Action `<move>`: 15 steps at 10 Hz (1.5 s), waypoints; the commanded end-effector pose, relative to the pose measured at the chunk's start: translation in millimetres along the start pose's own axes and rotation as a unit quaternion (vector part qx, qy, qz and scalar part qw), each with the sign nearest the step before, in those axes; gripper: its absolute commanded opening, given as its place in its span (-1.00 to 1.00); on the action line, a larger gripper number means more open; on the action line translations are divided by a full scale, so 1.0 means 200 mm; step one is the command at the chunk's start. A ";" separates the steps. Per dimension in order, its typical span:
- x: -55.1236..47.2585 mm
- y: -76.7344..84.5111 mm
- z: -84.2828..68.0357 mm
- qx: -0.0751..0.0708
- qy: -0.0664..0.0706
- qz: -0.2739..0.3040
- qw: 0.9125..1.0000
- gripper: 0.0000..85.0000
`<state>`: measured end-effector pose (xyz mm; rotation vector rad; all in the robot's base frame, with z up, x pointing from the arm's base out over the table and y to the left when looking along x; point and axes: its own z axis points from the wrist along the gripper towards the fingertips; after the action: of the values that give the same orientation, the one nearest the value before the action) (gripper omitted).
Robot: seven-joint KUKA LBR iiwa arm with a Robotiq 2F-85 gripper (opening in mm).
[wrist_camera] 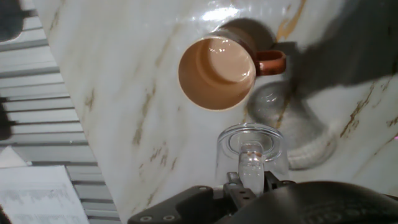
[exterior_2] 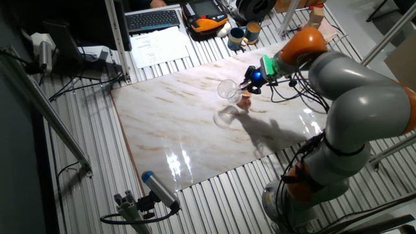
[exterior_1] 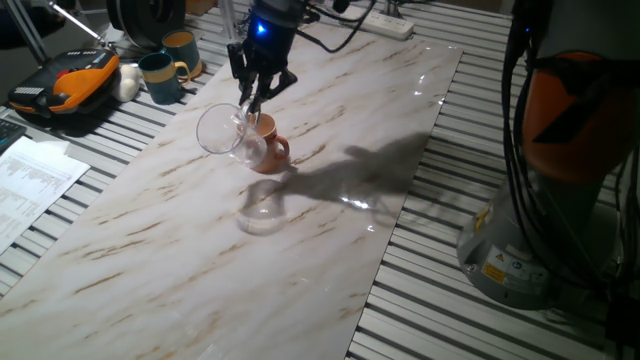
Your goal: Pour the water from one cup into another empty cup
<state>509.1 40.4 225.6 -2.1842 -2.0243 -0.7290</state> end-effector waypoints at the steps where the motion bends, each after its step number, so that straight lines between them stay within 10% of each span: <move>1: 0.00 -0.01 0.00 0.001 0.002 -0.001 1.000 -1.00; 4: 0.01 -0.04 0.02 -0.005 0.005 0.003 1.000 -1.00; 12: 0.00 -0.07 0.09 0.054 -0.025 -0.017 0.998 -1.00; 15: 0.00 -0.06 0.09 0.124 -0.001 -0.056 0.991 -1.00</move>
<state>502.3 49.4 205.7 -1.9687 -2.1244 -0.4585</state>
